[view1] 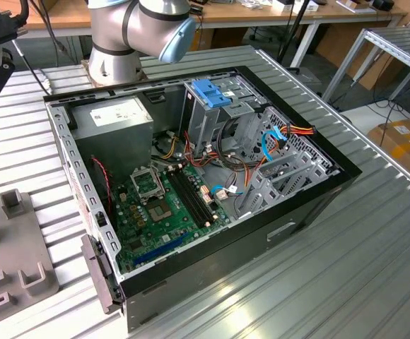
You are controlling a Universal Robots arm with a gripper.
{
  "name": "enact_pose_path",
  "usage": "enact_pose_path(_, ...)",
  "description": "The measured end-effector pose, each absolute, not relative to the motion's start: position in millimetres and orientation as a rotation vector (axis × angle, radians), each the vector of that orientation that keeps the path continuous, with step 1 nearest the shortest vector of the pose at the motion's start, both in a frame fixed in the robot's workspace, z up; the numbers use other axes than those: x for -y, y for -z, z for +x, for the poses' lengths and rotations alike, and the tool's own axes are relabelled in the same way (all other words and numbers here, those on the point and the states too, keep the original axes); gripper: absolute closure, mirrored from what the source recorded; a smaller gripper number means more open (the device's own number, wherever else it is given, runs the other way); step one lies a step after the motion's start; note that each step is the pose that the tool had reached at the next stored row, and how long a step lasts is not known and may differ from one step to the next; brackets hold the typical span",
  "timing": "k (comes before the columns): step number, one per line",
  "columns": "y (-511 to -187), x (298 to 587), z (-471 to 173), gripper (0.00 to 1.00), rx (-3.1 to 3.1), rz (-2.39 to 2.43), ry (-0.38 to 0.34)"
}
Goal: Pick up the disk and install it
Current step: 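Reach for the disk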
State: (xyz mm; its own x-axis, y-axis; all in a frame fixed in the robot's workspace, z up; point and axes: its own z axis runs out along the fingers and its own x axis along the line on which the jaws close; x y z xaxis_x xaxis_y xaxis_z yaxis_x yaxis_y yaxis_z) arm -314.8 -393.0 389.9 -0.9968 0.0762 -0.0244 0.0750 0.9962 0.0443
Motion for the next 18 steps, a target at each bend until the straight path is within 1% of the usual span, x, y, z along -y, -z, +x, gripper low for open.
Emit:
enact_pose_path(14, -389.0, 392.6, -345.0, 0.89, -3.113, 0.105, -0.068)
enact_pose_path(18, -389.0, 392.6, -345.2, 0.89, -3.113, 0.105, -0.068)
